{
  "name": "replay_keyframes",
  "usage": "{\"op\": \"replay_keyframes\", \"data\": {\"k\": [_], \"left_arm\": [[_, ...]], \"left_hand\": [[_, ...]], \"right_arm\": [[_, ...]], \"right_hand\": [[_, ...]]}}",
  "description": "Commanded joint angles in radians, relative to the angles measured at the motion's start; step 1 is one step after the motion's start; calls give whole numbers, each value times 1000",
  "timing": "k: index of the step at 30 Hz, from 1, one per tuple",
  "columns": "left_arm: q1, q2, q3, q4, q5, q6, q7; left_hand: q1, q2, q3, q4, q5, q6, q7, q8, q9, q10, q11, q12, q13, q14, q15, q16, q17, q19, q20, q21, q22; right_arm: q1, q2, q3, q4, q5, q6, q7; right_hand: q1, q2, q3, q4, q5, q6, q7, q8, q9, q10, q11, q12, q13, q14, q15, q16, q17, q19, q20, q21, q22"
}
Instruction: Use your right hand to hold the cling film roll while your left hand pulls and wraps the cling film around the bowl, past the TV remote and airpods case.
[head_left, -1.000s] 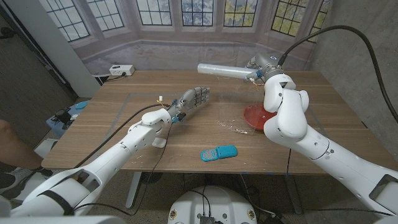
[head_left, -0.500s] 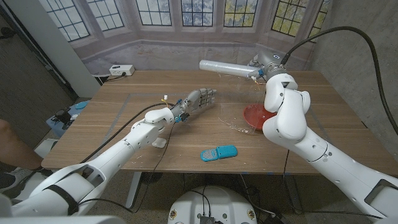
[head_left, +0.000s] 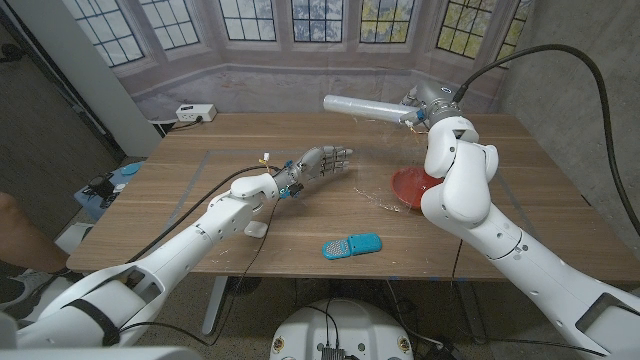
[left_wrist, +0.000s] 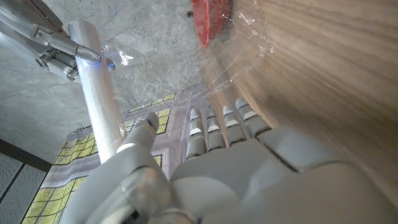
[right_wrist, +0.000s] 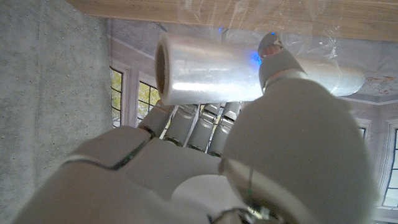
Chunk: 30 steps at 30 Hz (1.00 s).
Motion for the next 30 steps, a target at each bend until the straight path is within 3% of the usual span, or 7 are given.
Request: {"op": "replay_keyframes", "data": {"k": [1, 5, 10, 14, 17, 30], "left_arm": [[-8, 8, 14, -12, 6, 25, -17], [-15, 6, 19, -9, 12, 31, -19], [-25, 5, 27, -3, 17, 42, -26], [-34, 2, 34, 7, 26, 38, -37], [-39, 1, 40, 8, 38, 27, -42], [-52, 16, 55, -18, 79, -2, -59]], "left_hand": [[24, 2, 1, -12, 4, 19, 2, 7, 3, 16, -5, 6, 5, 22, -3, 10, 1, 23, 3, 8, 4], [38, 2, 2, -17, 6, 32, 2, 7, 3, 32, -6, 8, 6, 39, -5, 11, 1, 33, 7, 9, 5], [103, 11, 12, -27, 11, 98, 2, 17, 6, 91, -16, 19, 10, 113, -6, 23, 7, 61, 23, 13, 10], [136, 6, 11, -29, 12, 140, -14, 24, 8, 131, -32, 27, 13, 149, -22, 27, 7, 81, 16, 18, 12], [151, 5, 9, -28, 11, 155, -15, 25, 8, 143, -29, 28, 15, 165, -30, 28, 8, 88, 15, 20, 13], [157, 9, -6, -13, 10, 161, -7, 18, 10, 145, -19, 23, 19, 169, -22, 24, 11, 84, 22, 17, 15]], "right_arm": [[-39, 28, 45, -5, -15, 35, 0], [-54, 33, 59, -11, -14, 42, -1], [-68, 40, 68, -19, -26, 47, 5], [-77, 47, 75, -28, -42, 50, 18], [-81, 54, 78, -35, -65, 51, 45], [-116, 117, 124, -54, -188, 90, 163]], "right_hand": [[32, 88, -3, 2, 5, 27, 9, 4, 4, 7, 6, -2, 2, 9, -109, 5, 2, 12, -31, 7, 6], [31, 90, -4, 3, 5, 29, 9, 3, 4, 8, 5, -2, 2, 12, -109, 6, 2, 14, -31, 8, 6], [32, 91, -5, 3, 6, 33, 10, 4, 4, 10, 5, -2, 2, 18, -110, 9, 2, 18, -31, 9, 6], [32, 91, -7, 2, 6, 36, 11, 4, 4, 14, 5, 0, 3, 20, -110, 9, 2, 21, -31, 9, 6], [33, 92, -7, 2, 6, 38, 10, 4, 4, 15, 5, 0, 3, 24, -112, 11, 2, 22, -31, 10, 6], [29, 94, -12, 4, 6, 39, 15, 1, 4, 16, 5, -2, 2, 29, -108, 12, 1, 30, -26, 12, 6]]}}
